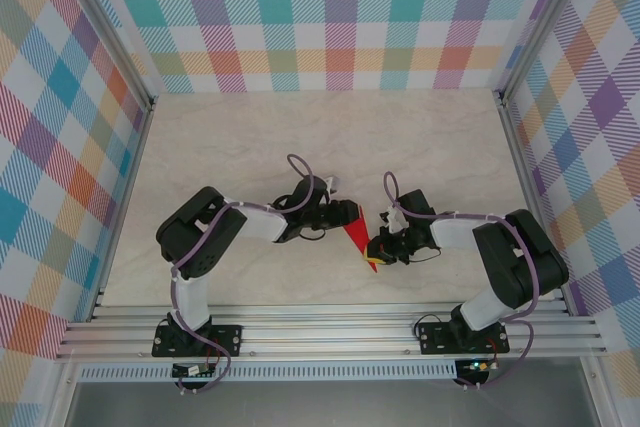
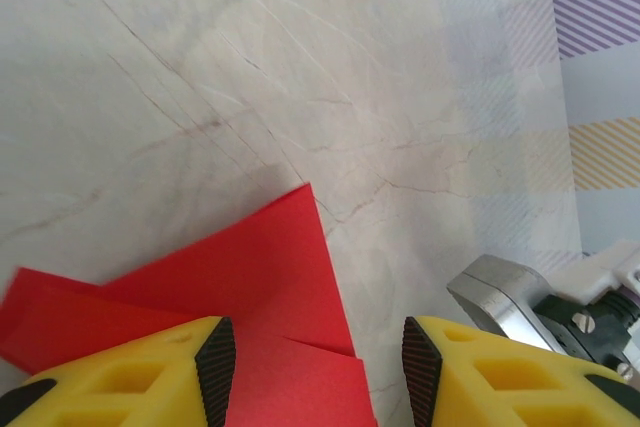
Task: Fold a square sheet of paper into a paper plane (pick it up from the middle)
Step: Fold the wing for the fifth time at the center of the table.
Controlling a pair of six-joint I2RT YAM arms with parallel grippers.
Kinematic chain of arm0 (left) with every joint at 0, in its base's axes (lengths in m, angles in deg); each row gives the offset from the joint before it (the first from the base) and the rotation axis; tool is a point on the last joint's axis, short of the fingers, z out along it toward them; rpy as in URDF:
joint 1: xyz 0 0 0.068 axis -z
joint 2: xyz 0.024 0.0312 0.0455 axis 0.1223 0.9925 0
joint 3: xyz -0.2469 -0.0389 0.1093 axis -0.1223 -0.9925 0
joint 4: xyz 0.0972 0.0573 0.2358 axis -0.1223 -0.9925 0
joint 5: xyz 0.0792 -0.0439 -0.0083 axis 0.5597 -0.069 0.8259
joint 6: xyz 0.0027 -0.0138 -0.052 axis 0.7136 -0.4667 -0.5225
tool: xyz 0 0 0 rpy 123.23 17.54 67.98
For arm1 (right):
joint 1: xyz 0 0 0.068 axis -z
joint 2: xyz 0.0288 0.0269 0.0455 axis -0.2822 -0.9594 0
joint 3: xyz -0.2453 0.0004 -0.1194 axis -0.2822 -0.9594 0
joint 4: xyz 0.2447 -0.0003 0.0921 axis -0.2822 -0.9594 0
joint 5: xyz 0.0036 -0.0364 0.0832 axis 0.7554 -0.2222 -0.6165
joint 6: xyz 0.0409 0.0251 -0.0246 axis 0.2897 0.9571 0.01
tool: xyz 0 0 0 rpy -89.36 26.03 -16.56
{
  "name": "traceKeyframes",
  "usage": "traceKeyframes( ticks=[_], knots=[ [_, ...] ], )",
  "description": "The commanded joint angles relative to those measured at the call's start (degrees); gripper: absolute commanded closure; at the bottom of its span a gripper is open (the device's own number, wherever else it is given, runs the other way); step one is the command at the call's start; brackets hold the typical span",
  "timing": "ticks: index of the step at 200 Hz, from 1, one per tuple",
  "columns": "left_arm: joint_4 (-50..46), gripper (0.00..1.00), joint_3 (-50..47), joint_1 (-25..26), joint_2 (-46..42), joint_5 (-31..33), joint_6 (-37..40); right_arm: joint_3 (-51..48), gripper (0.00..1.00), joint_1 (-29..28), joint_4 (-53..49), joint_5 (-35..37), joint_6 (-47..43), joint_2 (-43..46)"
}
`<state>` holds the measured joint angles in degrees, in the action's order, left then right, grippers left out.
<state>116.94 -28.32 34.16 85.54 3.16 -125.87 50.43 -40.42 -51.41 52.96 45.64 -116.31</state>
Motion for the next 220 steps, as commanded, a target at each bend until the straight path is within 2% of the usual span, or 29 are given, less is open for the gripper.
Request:
traceKeyframes(
  ticks=[1, 74, 123, 153, 169, 192, 208, 220],
  knots=[
    [-1.7, 0.49, 0.9, -3.2, 1.1, 0.5, 3.6, -2.5, 1.00, -0.3, -5.1, 3.0, -0.1, -0.9],
    [-4.8, 0.48, 3.9, -6.6, 0.0, -2.6, 5.0, -2.4, 1.00, -0.3, -4.8, 2.5, -0.4, -0.7],
    [-11.9, 0.46, 1.8, -6.2, -9.6, 1.5, 3.6, -1.1, 0.94, -0.3, -3.5, 0.1, -0.4, 1.5],
    [-18.9, 0.45, -0.7, -4.1, -16.7, 7.9, 0.0, 0.3, 0.85, -0.3, -3.3, -2.3, 0.8, 9.1],
    [-22.8, 0.44, -1.9, -2.3, -20.1, 11.4, -1.7, 1.3, 0.78, -0.3, -7.7, 1.8, -0.1, 16.1],
    [-27.9, 0.39, -2.7, 1.0, -22.7, 16.6, -6.0, 2.9, 0.66, -0.2, -16.1, 13.8, -1.1, 24.9],
    [-29.3, 0.36, -2.3, 4.3, -22.4, 18.9, -8.4, 3.0, 0.61, 0.3, -19.6, 21.1, -0.3, 27.8],
    [-31.6, 0.33, -0.6, 7.0, -21.0, 21.0, -9.5, 3.0, 0.60, 1.4, -20.7, 23.4, 0.3, 27.9]
  ],
)
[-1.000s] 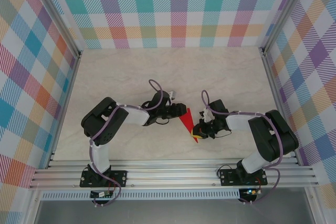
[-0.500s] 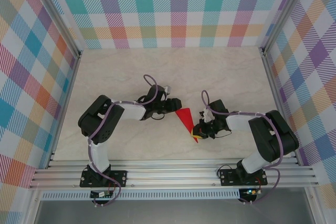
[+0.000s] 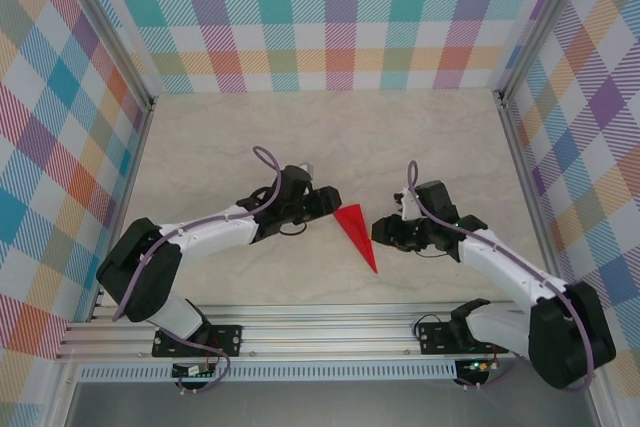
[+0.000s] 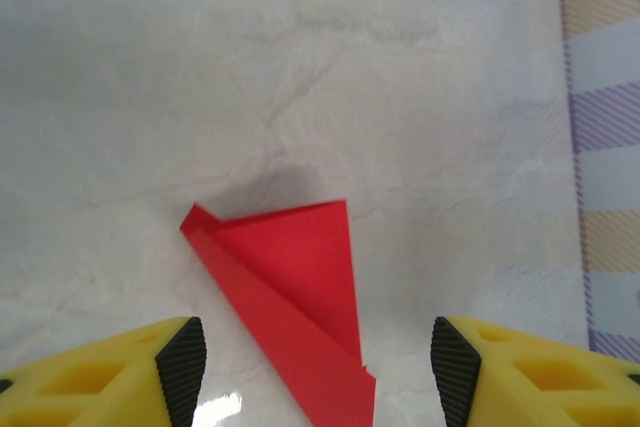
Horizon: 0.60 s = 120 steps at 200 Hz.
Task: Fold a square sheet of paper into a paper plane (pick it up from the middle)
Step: Fold the wing for the fifth time at the center of the table.
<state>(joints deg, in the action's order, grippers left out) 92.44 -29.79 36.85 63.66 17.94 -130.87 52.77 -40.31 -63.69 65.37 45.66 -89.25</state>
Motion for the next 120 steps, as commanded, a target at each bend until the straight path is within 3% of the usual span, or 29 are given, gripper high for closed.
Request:
traceKeyframes(
  ticks=[1, 36, 81, 104, 120],
  knots=[
    [-7.2, 0.33, 1.1, 4.5, 1.0, 6.3, -4.5, 0.7, 0.60, 1.3, -8.4, 11.1, 0.3, 0.8],
    [-11.5, 0.30, 7.6, 8.6, 8.2, 7.0, -5.3, 0.4, 0.60, 1.8, -7.4, 10.9, 1.3, -1.4],
    [-13.2, 0.30, 12.6, 9.6, 13.7, 5.8, -6.0, 0.1, 0.56, 1.8, -6.7, 9.6, 0.7, -2.9],
    [-13.1, 0.37, 13.4, 9.8, 15.0, 4.8, -6.3, 0.1, 0.54, 1.8, -5.7, 8.0, 0.2, -4.1],
    [-13.2, 0.50, 12.8, 9.8, 14.4, 5.1, -6.5, 0.2, 0.53, 1.8, -4.6, 5.8, -0.2, -5.2]
  ],
)
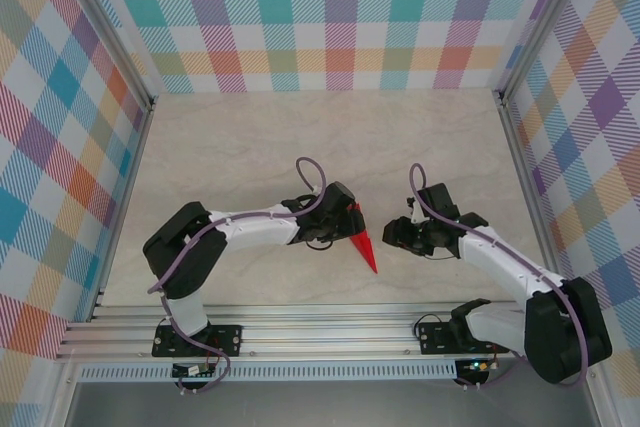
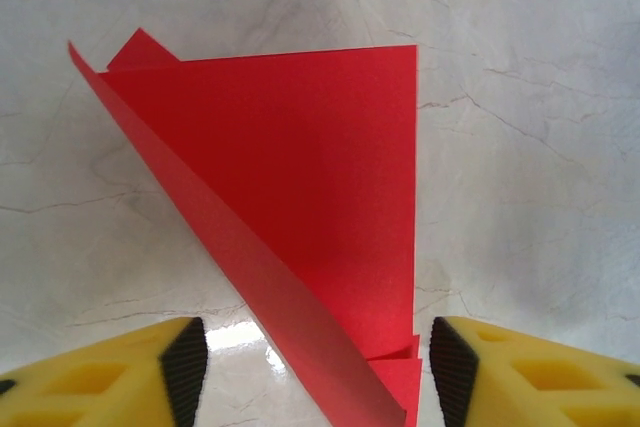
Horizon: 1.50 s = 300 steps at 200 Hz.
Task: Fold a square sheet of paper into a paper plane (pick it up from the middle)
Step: Fold the wing for the fifth time at the center of the table, then turn over a paper plane at the center of the table.
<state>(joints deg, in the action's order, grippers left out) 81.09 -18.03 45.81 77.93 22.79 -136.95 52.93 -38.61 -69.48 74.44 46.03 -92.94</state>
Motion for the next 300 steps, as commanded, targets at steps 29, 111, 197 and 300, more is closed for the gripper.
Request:
traceKeyframes(
  ticks=[29, 111, 197, 300],
  knots=[
    [0.5, 0.70, -3.5, 0.9, -3.5, 1.4, -1.1, 0.9, 0.53, 0.1, 4.0, -9.3, -1.7, -4.2],
    [4.6, 0.85, -10.4, 0.9, -8.1, 1.7, -0.1, 5.6, 0.48, -1.0, 7.1, -17.1, -6.5, -13.7],
    [4.2, 0.86, -10.4, 0.9, -7.6, 1.6, 0.2, 8.3, 0.47, -2.9, 9.3, -19.2, -9.1, -20.9],
    [3.0, 0.89, -11.1, 0.9, -8.1, 2.5, -0.4, 10.3, 0.59, -7.2, 5.3, -13.9, -12.8, -22.3]
  ],
)
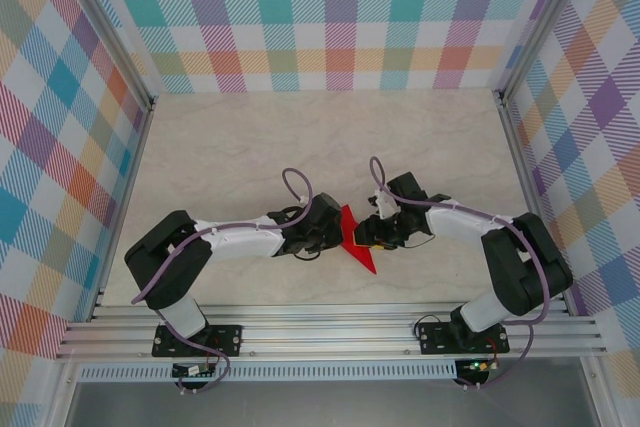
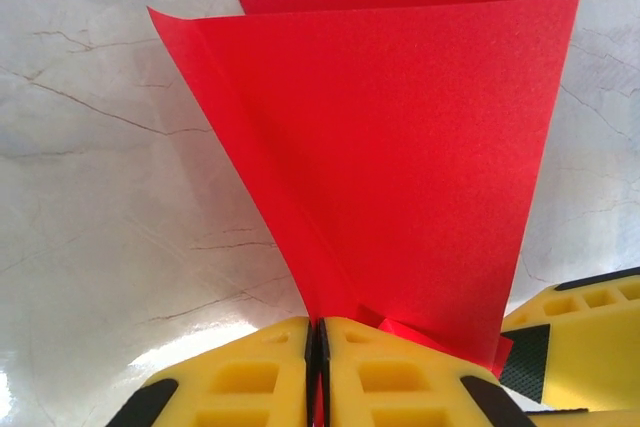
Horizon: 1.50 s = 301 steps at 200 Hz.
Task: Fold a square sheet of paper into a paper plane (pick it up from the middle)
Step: Turn over a paper plane at the center of the table.
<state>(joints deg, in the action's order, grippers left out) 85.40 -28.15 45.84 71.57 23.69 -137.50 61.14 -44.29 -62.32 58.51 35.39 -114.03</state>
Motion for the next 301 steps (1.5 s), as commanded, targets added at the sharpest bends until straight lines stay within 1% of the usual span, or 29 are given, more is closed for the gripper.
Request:
traceKeyframes(
  ticks=[1, 22, 36, 88, 104, 119, 135, 154, 177, 203, 233, 256, 265, 294, 301],
  knots=[
    [-1.4, 0.89, -1.0, 0.8, -1.7, 1.6, 0.1, 2.1, 0.59, -1.6, -2.0, 2.2, -2.1, -1.2],
    [-1.1, 0.90, -2.6, 0.8, -2.1, 2.1, -0.8, 3.6, 0.64, -3.7, -3.8, 5.7, -2.8, -2.3],
    [-0.3, 0.90, -3.7, 0.8, -2.5, 2.1, -1.2, 4.9, 0.65, -5.2, -5.5, 9.0, -3.0, -3.0],
    [-0.3, 0.90, -4.8, 0.9, -3.8, 2.6, -1.4, 8.5, 0.67, -9.7, -10.3, 20.4, -3.0, -5.3],
    [-0.3, 0.90, -4.7, 0.8, -3.6, 2.6, -1.4, 9.0, 0.68, -10.6, -10.2, 20.5, -3.3, -6.0],
    [-0.2, 0.90, -4.6, 0.9, -3.5, 2.6, -1.5, 9.8, 0.69, -11.6, -11.2, 22.1, -3.7, -6.9],
    [-0.1, 0.90, -4.8, 0.8, -3.6, 2.6, -1.6, 10.0, 0.63, -12.1, -11.3, 22.3, -3.4, -7.2],
    [-0.2, 0.90, -4.8, 0.8, -3.7, 2.6, -1.4, 9.7, 0.62, -12.2, -10.7, 21.4, -3.0, -6.3],
    [-0.2, 0.90, -5.0, 0.8, -3.9, 2.9, -1.5, 10.1, 0.68, -12.7, -11.5, 22.7, -3.5, -6.8],
    [0.2, 0.90, -5.4, 0.8, -4.2, 2.9, -1.6, 11.0, 0.72, -14.0, -12.6, 25.5, -4.1, -9.1],
    [1.3, 0.89, -6.7, 0.8, -5.1, 3.4, -2.2, 12.4, 0.74, -15.9, -13.1, 28.1, -3.9, -11.1],
    [2.1, 0.87, -8.0, 0.8, -6.4, 3.9, -2.5, 14.2, 0.82, -17.3, -15.4, 31.4, -2.9, -12.5],
    [2.3, 0.86, -8.6, 0.9, -7.3, 4.3, -2.7, 14.9, 0.84, -17.8, -16.2, 32.5, -2.6, -12.7],
    [1.7, 0.80, -10.3, 0.8, -11.0, 6.3, -2.5, 16.7, 0.84, -19.5, -18.7, 35.0, -2.0, -11.6],
    [1.4, 0.79, -10.5, 0.8, -11.9, 6.8, -2.4, 16.9, 0.82, -19.7, -19.0, 35.1, -2.0, -11.1]
  ],
)
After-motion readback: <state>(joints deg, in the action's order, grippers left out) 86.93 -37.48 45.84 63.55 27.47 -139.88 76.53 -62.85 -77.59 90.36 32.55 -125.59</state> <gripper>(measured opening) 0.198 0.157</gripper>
